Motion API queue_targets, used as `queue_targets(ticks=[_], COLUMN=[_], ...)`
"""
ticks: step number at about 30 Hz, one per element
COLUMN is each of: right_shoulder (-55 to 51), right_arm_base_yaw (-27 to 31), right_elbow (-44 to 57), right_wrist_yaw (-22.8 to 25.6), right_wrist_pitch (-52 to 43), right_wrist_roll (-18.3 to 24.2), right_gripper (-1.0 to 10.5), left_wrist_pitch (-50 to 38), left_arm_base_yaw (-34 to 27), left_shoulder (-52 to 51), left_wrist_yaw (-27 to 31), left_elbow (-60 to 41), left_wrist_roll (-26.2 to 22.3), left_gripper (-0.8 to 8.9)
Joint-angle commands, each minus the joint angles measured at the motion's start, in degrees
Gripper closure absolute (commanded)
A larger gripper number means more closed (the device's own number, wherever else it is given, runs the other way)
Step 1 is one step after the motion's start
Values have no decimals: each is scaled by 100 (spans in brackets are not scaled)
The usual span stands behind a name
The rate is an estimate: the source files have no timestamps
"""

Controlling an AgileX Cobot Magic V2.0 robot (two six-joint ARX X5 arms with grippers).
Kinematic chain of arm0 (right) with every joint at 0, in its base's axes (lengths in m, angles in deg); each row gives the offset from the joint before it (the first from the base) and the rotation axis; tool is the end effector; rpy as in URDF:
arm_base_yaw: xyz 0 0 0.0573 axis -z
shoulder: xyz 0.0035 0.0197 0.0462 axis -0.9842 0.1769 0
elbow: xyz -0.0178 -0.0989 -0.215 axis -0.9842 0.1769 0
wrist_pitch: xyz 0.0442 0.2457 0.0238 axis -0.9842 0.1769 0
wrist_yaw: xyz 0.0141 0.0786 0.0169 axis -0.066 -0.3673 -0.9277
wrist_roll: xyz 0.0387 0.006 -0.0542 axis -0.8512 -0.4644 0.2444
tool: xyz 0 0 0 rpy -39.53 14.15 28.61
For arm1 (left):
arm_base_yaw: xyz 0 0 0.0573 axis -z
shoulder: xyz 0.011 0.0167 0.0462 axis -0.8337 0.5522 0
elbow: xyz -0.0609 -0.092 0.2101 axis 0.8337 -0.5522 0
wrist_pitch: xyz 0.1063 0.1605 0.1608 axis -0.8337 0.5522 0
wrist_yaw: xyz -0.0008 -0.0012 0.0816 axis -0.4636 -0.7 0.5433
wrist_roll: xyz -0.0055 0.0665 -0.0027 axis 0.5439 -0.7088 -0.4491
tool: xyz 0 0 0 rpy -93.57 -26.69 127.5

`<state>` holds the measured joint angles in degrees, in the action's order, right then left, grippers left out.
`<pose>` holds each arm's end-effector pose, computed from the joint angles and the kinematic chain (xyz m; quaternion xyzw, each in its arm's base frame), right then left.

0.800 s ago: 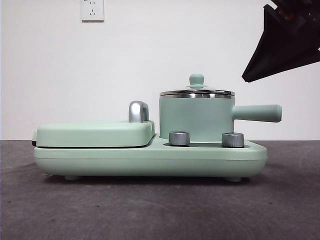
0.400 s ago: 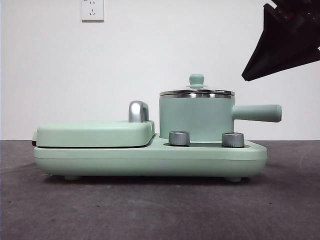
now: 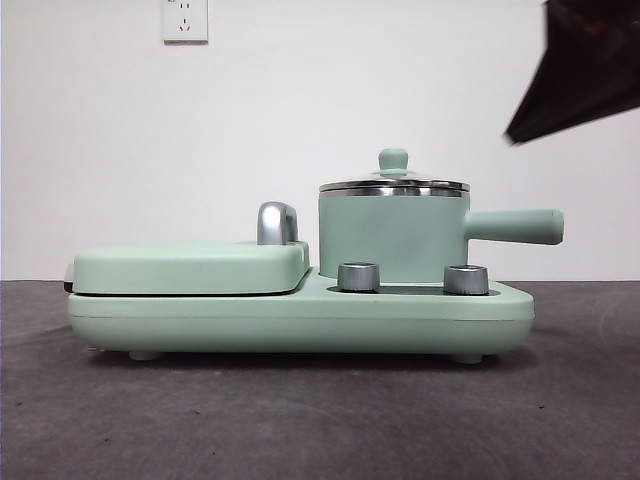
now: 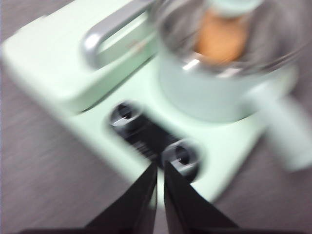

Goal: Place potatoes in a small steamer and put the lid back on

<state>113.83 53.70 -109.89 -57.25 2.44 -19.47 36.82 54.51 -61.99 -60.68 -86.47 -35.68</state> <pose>0.1918 0.1018 0.2337 -0.0636 0.2335 0.2923 0.9252 0.1408 0.0023 0.1629 -0.0481 0.0371 -0.0074 0.9981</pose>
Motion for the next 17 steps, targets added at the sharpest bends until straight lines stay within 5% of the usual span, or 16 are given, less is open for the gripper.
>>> queue_targets(ticks=[1,10,17], right_shoulder=[-577,-3311,-4916], right_arm_base_yaw=[420,2083,2465], right_elbow=[492,2682,3600], right_wrist_yaw=[157,612,695], right_wrist_pitch=[-647,-1751,-1729], right_wrist_roll=[326,184,9], right_gripper=[928,928,928], left_wrist_pitch=[-87,-87,-87], left_arm_base_yaw=[-9,-9,-9], left_shoulder=[-7,-7,-7], left_wrist_yaw=[4,4,4], left_elbow=[-114,-114,-114], left_wrist_roll=[-55,-55,-55], left_gripper=[807,807,807])
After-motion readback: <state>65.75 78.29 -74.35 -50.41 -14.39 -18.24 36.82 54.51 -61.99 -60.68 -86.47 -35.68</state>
